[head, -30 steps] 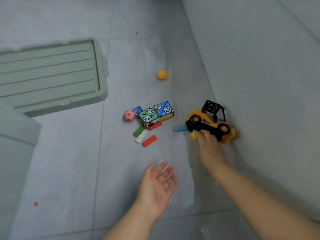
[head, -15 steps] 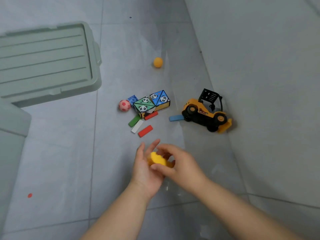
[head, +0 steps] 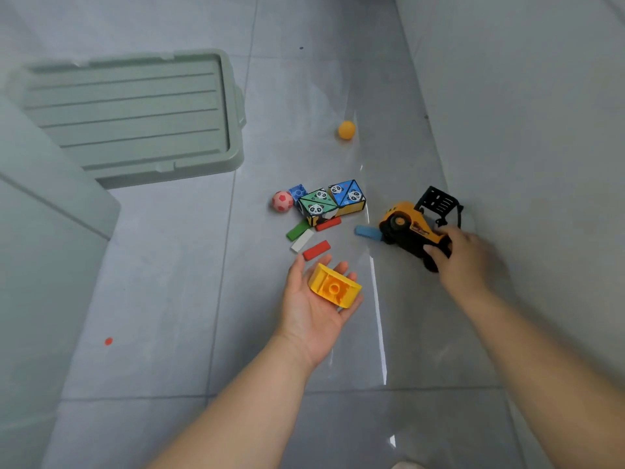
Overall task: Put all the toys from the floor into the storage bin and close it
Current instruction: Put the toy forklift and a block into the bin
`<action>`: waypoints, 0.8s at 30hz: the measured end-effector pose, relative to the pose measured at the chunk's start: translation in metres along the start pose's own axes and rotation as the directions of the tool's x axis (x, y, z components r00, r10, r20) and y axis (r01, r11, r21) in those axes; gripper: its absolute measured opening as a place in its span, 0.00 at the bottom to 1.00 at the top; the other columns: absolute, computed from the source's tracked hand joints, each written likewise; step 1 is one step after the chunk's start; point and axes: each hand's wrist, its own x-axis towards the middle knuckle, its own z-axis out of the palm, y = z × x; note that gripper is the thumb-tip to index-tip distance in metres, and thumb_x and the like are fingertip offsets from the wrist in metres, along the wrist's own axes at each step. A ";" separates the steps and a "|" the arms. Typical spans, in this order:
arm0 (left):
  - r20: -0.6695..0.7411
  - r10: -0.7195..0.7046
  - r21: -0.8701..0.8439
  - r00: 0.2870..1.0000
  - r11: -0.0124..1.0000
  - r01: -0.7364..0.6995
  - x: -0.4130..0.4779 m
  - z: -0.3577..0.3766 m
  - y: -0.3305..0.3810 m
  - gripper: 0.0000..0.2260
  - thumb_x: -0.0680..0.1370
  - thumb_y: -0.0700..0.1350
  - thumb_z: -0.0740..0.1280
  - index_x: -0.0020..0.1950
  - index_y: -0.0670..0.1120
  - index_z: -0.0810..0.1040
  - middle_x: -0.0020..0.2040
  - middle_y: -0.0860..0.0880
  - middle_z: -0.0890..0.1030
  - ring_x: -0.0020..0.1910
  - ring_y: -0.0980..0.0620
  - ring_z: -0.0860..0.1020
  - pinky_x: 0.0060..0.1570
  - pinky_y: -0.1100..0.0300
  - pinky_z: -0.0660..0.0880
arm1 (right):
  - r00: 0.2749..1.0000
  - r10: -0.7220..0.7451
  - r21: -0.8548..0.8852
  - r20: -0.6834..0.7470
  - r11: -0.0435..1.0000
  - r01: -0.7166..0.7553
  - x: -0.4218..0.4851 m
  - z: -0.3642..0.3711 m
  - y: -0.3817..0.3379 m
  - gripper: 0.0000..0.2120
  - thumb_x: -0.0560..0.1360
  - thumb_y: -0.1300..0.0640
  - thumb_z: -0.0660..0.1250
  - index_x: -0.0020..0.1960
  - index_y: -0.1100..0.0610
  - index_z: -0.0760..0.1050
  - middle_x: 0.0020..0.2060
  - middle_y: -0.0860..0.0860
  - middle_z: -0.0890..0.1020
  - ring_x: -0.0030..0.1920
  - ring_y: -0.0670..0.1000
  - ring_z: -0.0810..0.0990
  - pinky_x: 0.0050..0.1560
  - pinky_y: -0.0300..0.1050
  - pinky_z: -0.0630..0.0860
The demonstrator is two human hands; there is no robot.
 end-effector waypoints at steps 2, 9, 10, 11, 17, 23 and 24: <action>0.020 0.029 0.018 0.999 0.999 -0.029 -0.006 0.002 0.002 0.23 0.75 0.64 0.57 0.61 0.51 0.75 0.54 0.45 0.80 0.53 0.46 0.78 0.63 0.43 0.69 | 0.995 -0.088 0.121 -0.051 0.988 0.094 -0.027 -0.003 -0.023 0.17 0.74 0.57 0.68 0.62 0.56 0.72 0.58 0.58 0.72 0.54 0.55 0.74 0.53 0.45 0.69; 0.108 0.265 0.106 0.958 0.955 -0.276 -0.042 0.008 0.030 0.33 0.63 0.70 0.60 0.62 0.54 0.74 0.61 0.46 0.79 0.60 0.45 0.76 0.60 0.41 0.70 | 0.892 -0.437 0.222 -0.120 0.863 0.453 -0.103 -0.029 -0.126 0.17 0.70 0.54 0.72 0.58 0.49 0.76 0.53 0.44 0.71 0.44 0.32 0.69 0.41 0.25 0.67; 0.079 0.308 0.118 0.948 0.941 -0.316 -0.051 0.009 0.037 0.37 0.60 0.72 0.64 0.64 0.54 0.73 0.62 0.46 0.79 0.61 0.45 0.76 0.57 0.42 0.72 | 0.880 -0.460 0.209 -0.115 0.855 0.475 -0.108 -0.034 -0.139 0.17 0.70 0.53 0.72 0.58 0.48 0.76 0.54 0.45 0.73 0.44 0.34 0.69 0.40 0.28 0.67; 0.036 0.349 0.122 0.937 0.929 -0.350 -0.059 0.009 0.045 0.44 0.54 0.74 0.68 0.66 0.54 0.72 0.62 0.46 0.79 0.61 0.45 0.77 0.54 0.44 0.74 | 0.869 -0.482 0.201 -0.114 0.845 0.495 -0.112 -0.039 -0.152 0.17 0.70 0.52 0.72 0.58 0.48 0.76 0.54 0.47 0.74 0.43 0.37 0.71 0.39 0.32 0.68; -0.122 0.577 0.083 0.807 0.816 -0.571 -0.143 0.009 0.136 0.35 0.61 0.69 0.70 0.63 0.54 0.73 0.60 0.48 0.80 0.59 0.47 0.78 0.52 0.46 0.76 | 0.722 -0.668 0.278 -0.179 0.670 0.688 -0.149 -0.054 -0.265 0.19 0.68 0.54 0.74 0.56 0.44 0.74 0.53 0.48 0.71 0.53 0.42 0.72 0.41 0.39 0.75; -0.294 0.804 0.233 0.517 0.585 -0.777 -0.269 -0.073 0.244 0.23 0.71 0.62 0.65 0.62 0.53 0.72 0.57 0.49 0.81 0.55 0.48 0.79 0.54 0.45 0.74 | 0.468 -0.880 0.445 0.083 0.453 0.773 -0.220 -0.039 -0.419 0.21 0.70 0.53 0.72 0.59 0.44 0.70 0.53 0.45 0.65 0.50 0.44 0.72 0.46 0.38 0.73; -0.333 0.805 0.280 0.491 0.582 -0.764 -0.286 -0.095 0.260 0.22 0.72 0.61 0.65 0.61 0.53 0.72 0.57 0.49 0.81 0.54 0.47 0.80 0.53 0.46 0.74 | 0.430 -0.891 0.453 0.147 0.447 0.772 -0.234 -0.029 -0.441 0.21 0.70 0.54 0.71 0.60 0.44 0.69 0.54 0.46 0.66 0.51 0.47 0.74 0.48 0.39 0.73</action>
